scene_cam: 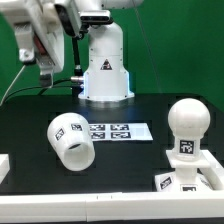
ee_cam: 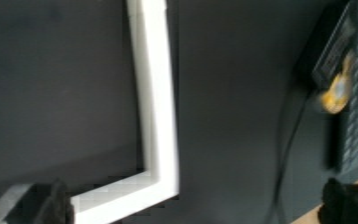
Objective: Assemble lamp
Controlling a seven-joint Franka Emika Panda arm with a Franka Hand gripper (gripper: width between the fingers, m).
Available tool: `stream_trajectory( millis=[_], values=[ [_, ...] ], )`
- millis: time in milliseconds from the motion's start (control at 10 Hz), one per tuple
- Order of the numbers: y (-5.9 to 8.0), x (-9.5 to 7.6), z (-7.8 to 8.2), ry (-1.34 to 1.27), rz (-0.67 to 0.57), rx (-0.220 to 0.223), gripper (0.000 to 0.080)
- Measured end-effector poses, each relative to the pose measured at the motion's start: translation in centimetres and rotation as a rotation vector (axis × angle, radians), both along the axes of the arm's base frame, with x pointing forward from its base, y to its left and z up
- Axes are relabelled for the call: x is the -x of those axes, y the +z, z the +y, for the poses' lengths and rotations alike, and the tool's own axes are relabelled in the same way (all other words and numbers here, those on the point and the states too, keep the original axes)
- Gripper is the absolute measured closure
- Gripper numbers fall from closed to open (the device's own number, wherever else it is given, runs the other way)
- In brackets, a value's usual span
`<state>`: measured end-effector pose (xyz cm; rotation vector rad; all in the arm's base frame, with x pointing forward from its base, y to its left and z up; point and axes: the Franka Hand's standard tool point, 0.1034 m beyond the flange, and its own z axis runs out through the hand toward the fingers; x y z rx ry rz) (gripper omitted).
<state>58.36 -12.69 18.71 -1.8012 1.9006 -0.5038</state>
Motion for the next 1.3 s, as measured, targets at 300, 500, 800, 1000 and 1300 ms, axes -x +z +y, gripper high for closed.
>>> stream_trajectory(
  millis=[300,500,800,1000,1300],
  values=[
    [1.8,-1.0,1.0,0.262,-0.01,0.158,0.0101],
    [2.1,-1.4,1.1,0.373,-0.008,0.239,0.0101],
    [-0.9,-2.8,1.1,0.819,0.037,0.535,0.0101],
    [-3.4,-1.9,1.0,1.019,0.064,0.718,0.0101],
    [-3.9,-1.4,-0.3,1.162,0.081,0.831,0.0101]
  ],
)
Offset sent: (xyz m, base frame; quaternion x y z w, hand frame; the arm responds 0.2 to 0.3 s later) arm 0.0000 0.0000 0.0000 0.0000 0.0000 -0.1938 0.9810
